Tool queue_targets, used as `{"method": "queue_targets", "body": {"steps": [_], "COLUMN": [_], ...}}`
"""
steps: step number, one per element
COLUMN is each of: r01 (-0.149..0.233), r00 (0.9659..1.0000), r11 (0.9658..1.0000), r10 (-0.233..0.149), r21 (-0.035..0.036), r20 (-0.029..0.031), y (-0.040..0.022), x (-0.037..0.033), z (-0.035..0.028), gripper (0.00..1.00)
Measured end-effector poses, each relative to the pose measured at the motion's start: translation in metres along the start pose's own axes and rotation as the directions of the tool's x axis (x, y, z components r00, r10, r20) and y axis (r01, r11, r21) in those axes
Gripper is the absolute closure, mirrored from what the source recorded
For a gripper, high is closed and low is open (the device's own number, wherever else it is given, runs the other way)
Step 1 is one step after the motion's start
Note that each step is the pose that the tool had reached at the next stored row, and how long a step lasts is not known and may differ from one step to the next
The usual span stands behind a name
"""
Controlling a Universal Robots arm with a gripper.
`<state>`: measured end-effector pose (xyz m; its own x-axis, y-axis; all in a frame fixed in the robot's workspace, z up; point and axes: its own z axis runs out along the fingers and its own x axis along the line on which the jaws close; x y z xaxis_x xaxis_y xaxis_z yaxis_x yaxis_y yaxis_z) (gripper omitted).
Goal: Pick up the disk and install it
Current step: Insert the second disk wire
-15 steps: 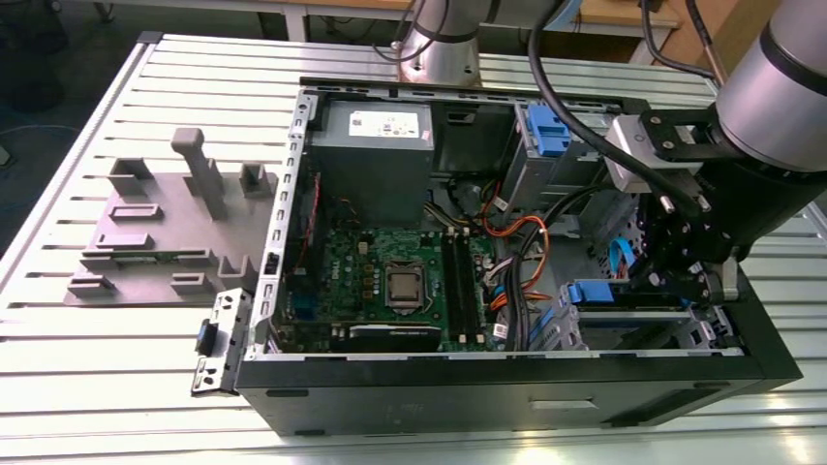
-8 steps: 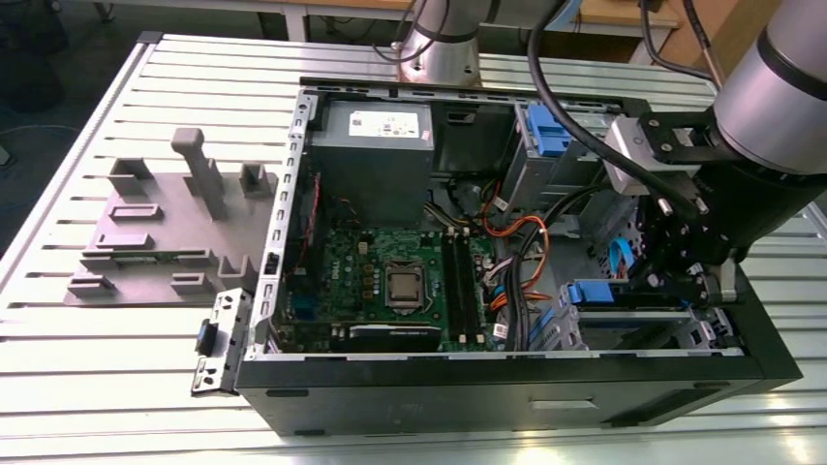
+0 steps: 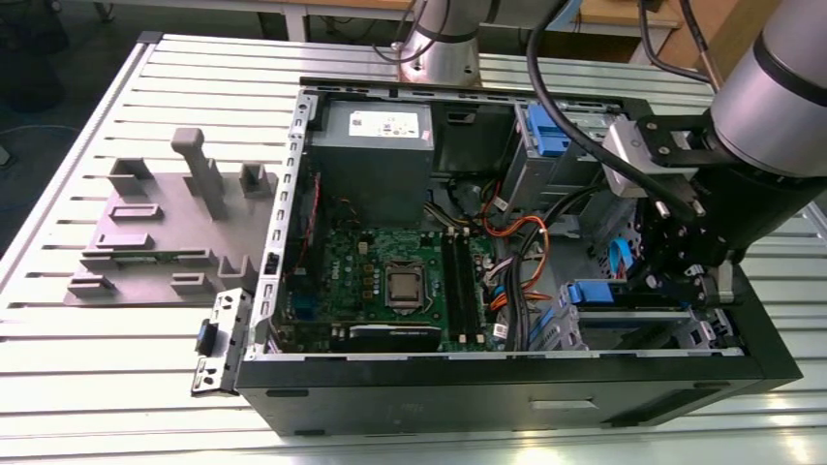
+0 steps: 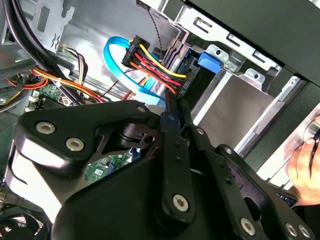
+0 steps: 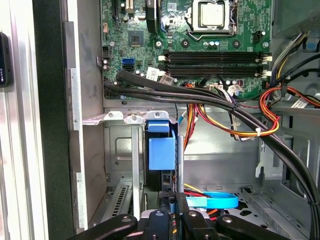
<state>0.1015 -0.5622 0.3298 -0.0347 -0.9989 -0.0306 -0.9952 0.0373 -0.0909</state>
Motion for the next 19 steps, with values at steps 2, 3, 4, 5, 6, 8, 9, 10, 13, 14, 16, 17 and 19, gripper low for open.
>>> {"method": "queue_targets", "body": {"steps": [2, 3, 4, 5, 6, 8, 9, 10, 13, 14, 16, 17, 19], "r01": [0.000, 0.000, 0.000, 0.000, 0.000, 0.000, 0.000, 0.000, 0.000, 0.000, 0.000, 0.000, 0.000], "r00": [1.0000, 1.0000, 1.0000, 1.0000, 1.0000, 1.0000, 1.0000, 1.0000, 1.0000, 1.0000, 1.0000, 1.0000, 1.0000], "r11": [1.0000, 1.0000, 1.0000, 1.0000, 1.0000, 1.0000, 1.0000, 1.0000, 1.0000, 1.0000, 1.0000, 1.0000, 1.0000], "r10": [0.000, 0.000, 0.000, 0.000, 0.000, 0.000, 0.000, 0.000, 0.000, 0.000, 0.000, 0.000, 0.000], "r21": [0.0000, 0.0000, 0.0000, 0.0000, 0.0000, 0.0000, 0.0000, 0.0000, 0.0000, 0.0000, 0.0000, -0.0001, -0.0006], "r20": [0.0004, 0.0003, 0.0003, 0.0003, 0.0004, 0.0005, 0.0005, 0.0005, 0.0009, 0.0009, 0.0021, 0.0024, 0.0050], "y": [0.0000, 0.0000, 0.0000, 0.0000, 0.0000, 0.0000, 0.0001, 0.0001, 0.0001, 0.0001, -0.0001, -0.0003, -0.0008], "x": [0.0000, 0.0000, 0.0000, 0.0000, 0.0000, 0.0000, 0.0000, 0.0000, 0.0000, 0.0000, -0.0001, -0.0001, -0.0003], "z": [0.0004, 0.0004, 0.0005, 0.0005, 0.0006, 0.0006, 0.0006, 0.0007, 0.0009, 0.0008, -0.0010, -0.0032, -0.0084], "gripper": [0.84, 0.84, 0.84, 0.84, 0.84, 0.84, 0.84, 0.84, 0.76, 0.76, 0.76, 0.76, 0.76]}}
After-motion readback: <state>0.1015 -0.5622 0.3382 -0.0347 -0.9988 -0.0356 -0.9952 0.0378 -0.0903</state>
